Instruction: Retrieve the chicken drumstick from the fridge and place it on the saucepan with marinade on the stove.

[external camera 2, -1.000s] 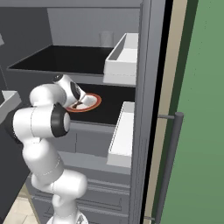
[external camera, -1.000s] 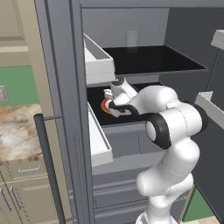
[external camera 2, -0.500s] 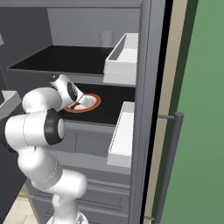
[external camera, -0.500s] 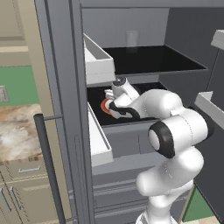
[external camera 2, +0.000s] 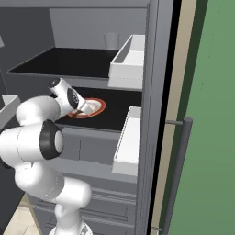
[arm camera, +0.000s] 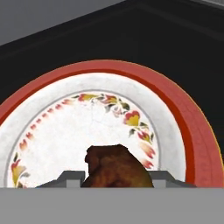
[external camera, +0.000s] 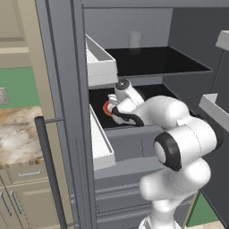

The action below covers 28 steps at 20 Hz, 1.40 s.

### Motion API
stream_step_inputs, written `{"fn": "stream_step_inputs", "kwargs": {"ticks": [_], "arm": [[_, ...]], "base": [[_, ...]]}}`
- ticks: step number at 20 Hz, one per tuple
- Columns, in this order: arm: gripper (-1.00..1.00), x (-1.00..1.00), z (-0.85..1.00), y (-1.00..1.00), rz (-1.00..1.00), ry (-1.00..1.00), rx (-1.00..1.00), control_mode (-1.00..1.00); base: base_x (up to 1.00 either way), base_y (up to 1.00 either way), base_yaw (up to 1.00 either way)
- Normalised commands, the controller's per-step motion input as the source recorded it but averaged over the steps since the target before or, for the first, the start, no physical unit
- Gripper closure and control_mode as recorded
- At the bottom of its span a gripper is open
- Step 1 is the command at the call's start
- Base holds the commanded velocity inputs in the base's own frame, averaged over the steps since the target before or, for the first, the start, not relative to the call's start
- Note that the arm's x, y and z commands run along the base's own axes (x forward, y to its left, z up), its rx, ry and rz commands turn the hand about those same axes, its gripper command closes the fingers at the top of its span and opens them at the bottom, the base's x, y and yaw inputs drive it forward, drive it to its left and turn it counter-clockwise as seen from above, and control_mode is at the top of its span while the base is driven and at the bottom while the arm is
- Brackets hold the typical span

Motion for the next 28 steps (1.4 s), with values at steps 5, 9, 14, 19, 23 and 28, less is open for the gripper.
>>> {"fn": "stream_step_inputs", "kwargs": {"ticks": [5, 9, 14, 19, 23, 28], "arm": [[1.00, -0.30, 0.21, 0.00, 0.00, -0.03, 0.00, -1.00], [1.00, -0.46, 0.21, -0.01, 0.00, -0.04, 0.00, -1.00], [1.00, -0.59, 0.21, -0.13, 0.00, -0.03, 0.00, -1.00], [1.00, -0.71, 0.20, -0.20, 0.07, 0.00, 0.00, -1.00], [1.00, -0.70, 0.45, -0.09, 0.24, 0.00, 0.00, -1.00], [1.00, -0.78, 0.50, -0.05, 0.32, 0.00, 0.00, -1.00]], "base": [[0.00, 0.00, 0.00], [0.00, 0.00, 0.00], [0.00, 0.00, 0.00], [0.00, 0.00, 0.00], [0.00, 0.00, 0.00], [0.00, 0.00, 0.00]]}}
